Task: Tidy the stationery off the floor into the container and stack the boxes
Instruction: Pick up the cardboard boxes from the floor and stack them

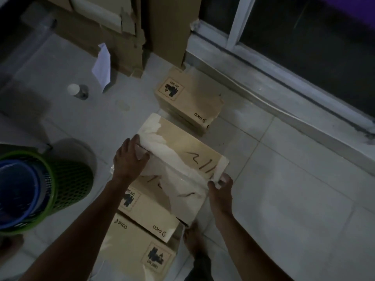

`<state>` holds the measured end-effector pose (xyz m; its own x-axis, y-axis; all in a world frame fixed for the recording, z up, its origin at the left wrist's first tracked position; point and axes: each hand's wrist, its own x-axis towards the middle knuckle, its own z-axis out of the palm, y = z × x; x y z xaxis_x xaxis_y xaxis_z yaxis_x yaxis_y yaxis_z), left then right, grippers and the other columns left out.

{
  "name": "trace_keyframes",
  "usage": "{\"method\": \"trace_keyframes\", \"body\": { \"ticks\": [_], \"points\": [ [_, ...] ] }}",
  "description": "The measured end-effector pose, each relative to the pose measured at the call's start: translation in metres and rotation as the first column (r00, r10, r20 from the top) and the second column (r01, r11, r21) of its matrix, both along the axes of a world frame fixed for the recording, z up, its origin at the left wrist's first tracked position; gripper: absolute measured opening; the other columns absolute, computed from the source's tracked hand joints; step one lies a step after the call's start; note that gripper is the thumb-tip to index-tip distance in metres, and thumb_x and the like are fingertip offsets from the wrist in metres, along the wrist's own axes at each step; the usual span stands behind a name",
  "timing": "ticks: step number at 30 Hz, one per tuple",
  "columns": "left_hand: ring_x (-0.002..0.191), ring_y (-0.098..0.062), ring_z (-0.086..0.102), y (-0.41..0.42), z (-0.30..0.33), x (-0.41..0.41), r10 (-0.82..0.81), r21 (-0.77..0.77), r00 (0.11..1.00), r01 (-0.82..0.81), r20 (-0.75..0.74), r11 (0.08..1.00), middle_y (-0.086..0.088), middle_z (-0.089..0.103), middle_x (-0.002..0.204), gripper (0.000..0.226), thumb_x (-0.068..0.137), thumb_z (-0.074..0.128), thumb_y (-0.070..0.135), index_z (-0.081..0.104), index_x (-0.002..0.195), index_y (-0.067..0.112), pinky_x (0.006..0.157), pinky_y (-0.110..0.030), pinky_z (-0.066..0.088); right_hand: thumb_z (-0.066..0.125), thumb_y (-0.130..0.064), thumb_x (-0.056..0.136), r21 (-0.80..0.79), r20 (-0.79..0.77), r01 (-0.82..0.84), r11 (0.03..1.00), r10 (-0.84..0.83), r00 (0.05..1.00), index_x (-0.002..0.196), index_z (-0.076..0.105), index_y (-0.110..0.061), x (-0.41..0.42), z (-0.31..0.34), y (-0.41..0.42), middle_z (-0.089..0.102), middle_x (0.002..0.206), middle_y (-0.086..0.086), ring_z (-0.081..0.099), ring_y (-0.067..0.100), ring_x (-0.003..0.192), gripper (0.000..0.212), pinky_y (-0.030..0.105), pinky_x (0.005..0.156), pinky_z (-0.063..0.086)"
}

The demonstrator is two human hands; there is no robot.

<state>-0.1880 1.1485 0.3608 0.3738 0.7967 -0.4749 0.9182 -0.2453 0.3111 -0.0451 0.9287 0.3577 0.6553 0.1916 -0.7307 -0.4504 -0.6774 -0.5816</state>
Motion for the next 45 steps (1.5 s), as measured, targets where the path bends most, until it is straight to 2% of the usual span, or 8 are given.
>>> {"method": "trace_keyframes", "body": {
  "ticks": [3, 6, 18, 23, 28, 36, 39, 45],
  "points": [
    [0.123, -0.042, 0.041, 0.004, 0.005, 0.001, 0.1, -0.034, 0.995, -0.1, 0.01, 0.994, -0.017, 0.04, 0.14, 0.076, 0.079, 0.056, 0.062, 0.029, 0.138, 0.021, 0.098, -0.058, 0.04, 0.055, -0.016, 0.088, -0.039, -0.176, -0.024, 0.999, 0.017, 0.984, 0.137, 0.04, -0.013, 0.001, -0.003, 0.003, 0.055, 0.119, 0.009, 0.055, 0.028, 0.102, 0.05, 0.04, 0.083, 0.049],
    [0.113, -0.038, 0.051, 0.001, 0.02, 0.009, 0.133, -0.095, 0.99, -0.127, 0.053, 0.987, -0.016, 0.05, 0.129, 0.082, 0.07, 0.038, 0.077, 0.041, 0.129, 0.019, 0.09, -0.056, 0.048, 0.054, -0.023, 0.09, -0.037, -0.186, -0.033, 0.999, 0.026, 0.982, 0.142, 0.038, -0.018, 0.01, 0.004, -0.003, 0.051, 0.136, 0.011, 0.052, 0.03, 0.117, 0.056, 0.037, 0.087, 0.046],
    [0.11, -0.031, 0.052, -0.083, 0.155, 0.137, 0.057, -0.123, 0.906, -0.006, 0.42, 0.992, -0.013, 0.054, 0.122, 0.056, 0.077, 0.054, 0.044, 0.057, 0.123, 0.013, 0.093, -0.044, 0.045, 0.055, -0.031, 0.091, 0.151, 0.084, 0.34, 0.928, -0.355, 0.931, 0.131, 0.05, -0.032, 0.11, 0.119, -0.116, 0.061, 0.119, -0.005, 0.058, 0.018, 0.105, 0.04, 0.038, 0.084, 0.051],
    [0.111, -0.021, 0.05, -0.148, 0.201, 0.232, -0.122, -0.125, 0.863, 0.208, 0.49, 0.97, -0.008, 0.049, 0.128, 0.04, 0.089, 0.062, 0.023, 0.052, 0.128, 0.022, 0.094, -0.036, 0.041, 0.054, -0.031, 0.094, 0.215, 0.246, 0.424, 0.88, -0.469, 0.848, 0.132, 0.051, -0.029, 0.167, 0.176, -0.204, 0.06, 0.116, -0.006, 0.055, 0.004, 0.092, 0.038, 0.02, 0.066, 0.043],
    [0.107, -0.017, 0.051, -0.25, 0.236, 0.332, -0.328, -0.099, 0.772, 0.447, 0.545, 0.889, -0.003, 0.05, 0.126, 0.039, 0.088, 0.063, 0.022, 0.054, 0.126, 0.021, 0.095, -0.033, 0.041, 0.053, -0.034, 0.094, 0.241, 0.327, 0.549, 0.801, -0.599, 0.731, 0.132, 0.049, -0.028, 0.214, 0.216, -0.325, 0.057, 0.11, -0.011, 0.053, -0.007, 0.086, 0.039, 0.013, 0.062, 0.039],
    [0.092, -0.008, 0.053, -0.428, 0.237, 0.465, -0.541, -0.128, 0.622, 0.715, 0.566, 0.688, 0.006, 0.048, 0.117, 0.034, 0.088, 0.062, 0.024, 0.055, 0.121, 0.029, 0.071, -0.015, 0.038, 0.05, -0.04, 0.095, 0.27, 0.323, 0.743, 0.613, -0.784, 0.529, 0.134, 0.047, -0.034, 0.249, 0.215, -0.506, 0.057, 0.122, -0.009, 0.057, 0.004, 0.099, 0.04, 0.024, 0.071, 0.045],
    [0.097, -0.011, 0.054, -0.498, 0.23, 0.509, -0.591, -0.153, 0.576, 0.777, 0.564, 0.611, 0.006, 0.049, 0.119, 0.03, 0.087, 0.063, 0.023, 0.054, 0.114, 0.034, 0.077, -0.022, 0.038, 0.051, -0.045, 0.093, 0.292, 0.301, 0.798, 0.527, -0.843, 0.447, 0.13, 0.049, -0.037, 0.259, 0.21, -0.565, 0.058, 0.119, -0.013, 0.057, 0.005, 0.102, 0.038, 0.024, 0.072, 0.045],
    [0.106, -0.015, 0.047, -0.607, 0.231, 0.573, -0.715, -0.19, 0.485, 0.869, 0.503, 0.456, -0.001, 0.047, 0.126, 0.039, 0.091, 0.059, 0.028, 0.05, 0.128, 0.024, 0.088, -0.028, 0.039, 0.052, -0.042, 0.093, 0.289, 0.294, 0.868, 0.404, -0.9, 0.321, 0.129, 0.051, -0.036, 0.277, 0.206, -0.653, 0.06, 0.119, -0.009, 0.056, 0.004, 0.099, 0.036, 0.029, 0.074, 0.046]
  ]
}}
